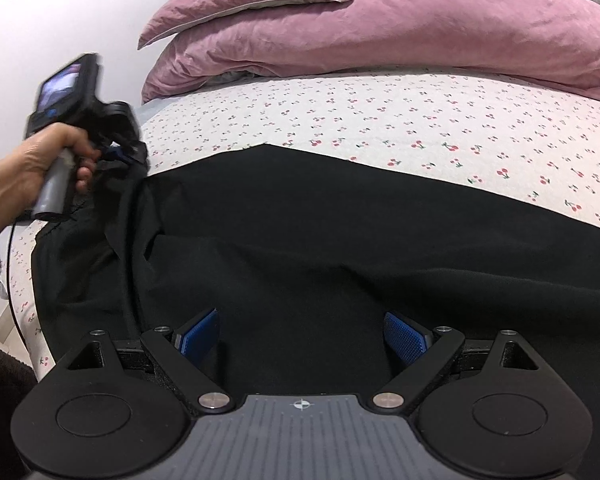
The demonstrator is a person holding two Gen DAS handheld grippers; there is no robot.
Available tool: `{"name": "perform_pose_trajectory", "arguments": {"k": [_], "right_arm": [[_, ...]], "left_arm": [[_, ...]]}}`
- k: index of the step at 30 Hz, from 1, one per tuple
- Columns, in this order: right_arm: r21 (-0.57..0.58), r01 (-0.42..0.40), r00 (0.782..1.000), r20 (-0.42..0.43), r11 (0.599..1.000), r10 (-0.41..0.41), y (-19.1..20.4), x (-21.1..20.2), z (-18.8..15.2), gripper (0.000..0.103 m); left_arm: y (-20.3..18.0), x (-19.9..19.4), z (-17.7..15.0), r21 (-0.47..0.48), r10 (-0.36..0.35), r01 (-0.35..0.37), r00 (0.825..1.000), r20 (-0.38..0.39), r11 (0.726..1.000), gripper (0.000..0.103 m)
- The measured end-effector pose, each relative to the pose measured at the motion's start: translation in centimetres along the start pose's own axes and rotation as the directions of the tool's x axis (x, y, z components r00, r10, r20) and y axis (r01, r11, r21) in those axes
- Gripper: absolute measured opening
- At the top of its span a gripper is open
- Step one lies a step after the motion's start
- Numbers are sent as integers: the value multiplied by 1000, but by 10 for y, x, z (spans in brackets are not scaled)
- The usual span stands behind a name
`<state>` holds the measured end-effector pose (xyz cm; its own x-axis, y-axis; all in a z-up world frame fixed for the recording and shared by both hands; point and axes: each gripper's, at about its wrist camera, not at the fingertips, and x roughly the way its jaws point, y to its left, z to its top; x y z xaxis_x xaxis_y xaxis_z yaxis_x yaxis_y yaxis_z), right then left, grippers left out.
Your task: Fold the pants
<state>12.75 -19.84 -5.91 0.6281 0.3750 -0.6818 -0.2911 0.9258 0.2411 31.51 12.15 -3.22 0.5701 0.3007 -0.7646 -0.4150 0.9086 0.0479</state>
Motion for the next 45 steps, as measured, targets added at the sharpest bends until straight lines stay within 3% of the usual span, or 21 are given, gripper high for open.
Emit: {"name": "perform_pose_trajectory", "arguments": {"k": [5,12,15,18,21,24,28,29,31,35,40,42,43,44,45], "right_arm": [[-3,-11,1000,0,1000,11,0,-3,-2,91],[-6,-40,999,-2,999,40,8,-2,-6,91],[-21,-52,999,-2,998,52,14,-3,-10,91],[-37,-59,998,0,998,60,19,-5,-14,91],[-61,-76,997,-4,995,76,23,-7,-18,80],[-109,-90,996,1,990,91,30,-12,-23,75],[-217,-104,993,25,971,112,43,-20,-32,65],[-253,-112,992,26,961,122,48,-23,-35,62],[-334,-129,989,31,934,147,58,-27,-41,55],[-431,-135,988,15,892,157,72,-23,-44,40],[-492,-94,995,-10,865,103,78,-12,-49,31],[-504,-75,997,-9,861,81,80,-9,-51,21],[-505,-72,997,-8,860,78,80,-8,-51,7],[-508,-67,997,-10,859,72,81,-7,-50,0],[-512,-51,998,-3,858,58,82,-7,-50,0]], "left_arm": [[41,-38,-9,-69,-126,134,986,108,989,0],[128,-86,-49,-192,-252,288,949,191,938,0],[162,-98,-73,-236,-274,317,942,196,919,0],[192,-95,-95,-277,-279,317,945,169,907,0],[216,-76,-115,-308,-309,328,945,110,893,0],[239,-54,-134,-342,-393,401,914,98,849,0],[267,-48,-147,-390,-508,533,843,176,750,5],[272,-49,-147,-388,-522,556,829,200,735,8],[275,-53,-146,-366,-523,576,817,242,731,17],[272,-55,-143,-338,-523,590,807,273,734,20],[275,-59,-142,-361,-509,598,801,316,716,20],[275,-57,-141,-376,-496,585,810,312,719,20],[275,-55,-140,-388,-487,575,818,308,720,20],[277,-53,-140,-404,-476,564,825,304,720,20],[278,-51,-140,-423,-469,558,829,303,714,20]]}}
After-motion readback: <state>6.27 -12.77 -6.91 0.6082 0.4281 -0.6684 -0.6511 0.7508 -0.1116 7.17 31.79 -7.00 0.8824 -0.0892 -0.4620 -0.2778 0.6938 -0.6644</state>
